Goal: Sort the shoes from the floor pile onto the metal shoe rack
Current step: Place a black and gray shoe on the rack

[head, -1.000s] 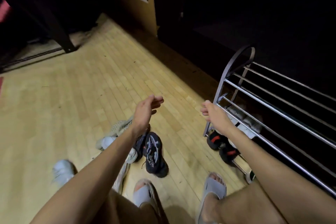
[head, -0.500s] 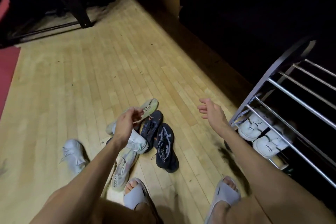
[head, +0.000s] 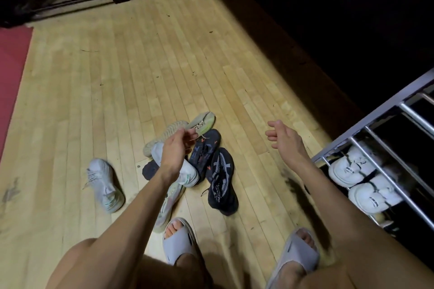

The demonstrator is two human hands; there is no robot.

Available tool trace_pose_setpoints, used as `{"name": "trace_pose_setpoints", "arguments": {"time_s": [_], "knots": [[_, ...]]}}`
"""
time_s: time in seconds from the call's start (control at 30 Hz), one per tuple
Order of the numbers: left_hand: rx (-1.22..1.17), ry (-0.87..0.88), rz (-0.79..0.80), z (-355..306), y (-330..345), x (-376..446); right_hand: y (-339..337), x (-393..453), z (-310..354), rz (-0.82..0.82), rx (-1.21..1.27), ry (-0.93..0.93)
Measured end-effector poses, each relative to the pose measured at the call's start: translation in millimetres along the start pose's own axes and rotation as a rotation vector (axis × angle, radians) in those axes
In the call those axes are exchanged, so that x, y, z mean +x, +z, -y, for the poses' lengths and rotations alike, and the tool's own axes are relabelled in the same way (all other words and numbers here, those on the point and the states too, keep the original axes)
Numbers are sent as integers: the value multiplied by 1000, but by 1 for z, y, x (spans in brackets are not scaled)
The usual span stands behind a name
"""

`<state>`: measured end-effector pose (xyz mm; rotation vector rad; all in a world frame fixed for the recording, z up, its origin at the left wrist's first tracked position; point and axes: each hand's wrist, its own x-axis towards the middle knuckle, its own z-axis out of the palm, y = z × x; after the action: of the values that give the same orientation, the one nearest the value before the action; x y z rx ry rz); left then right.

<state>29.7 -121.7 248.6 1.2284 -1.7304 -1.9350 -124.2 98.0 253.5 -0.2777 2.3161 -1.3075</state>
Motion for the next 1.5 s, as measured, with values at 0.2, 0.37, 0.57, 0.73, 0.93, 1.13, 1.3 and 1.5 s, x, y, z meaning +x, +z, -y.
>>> {"name": "trace_pose_setpoints", "arguments": {"time_s": [0.2,0.37,0.57,0.73,0.93,1.13,1.3,1.5], "knots": [[-43,-8,-27,-3,4,13,29,11,3,78,-2,35],[-5,-7,-38,2,1,22,42,19,6,111,-36,25],[-14,-7,-47,0,-2,26,56,23,5,137,-67,36],[7,0,-55,2,-3,25,64,23,10,158,-74,3],[64,31,-34,7,4,24,62,26,6,164,-93,5],[84,37,-18,12,9,27,62,29,6,161,-91,10],[112,43,-9,16,8,28,63,32,7,152,-96,4],[262,-3,0,40,-14,23,59,29,-15,181,-160,64]]}}
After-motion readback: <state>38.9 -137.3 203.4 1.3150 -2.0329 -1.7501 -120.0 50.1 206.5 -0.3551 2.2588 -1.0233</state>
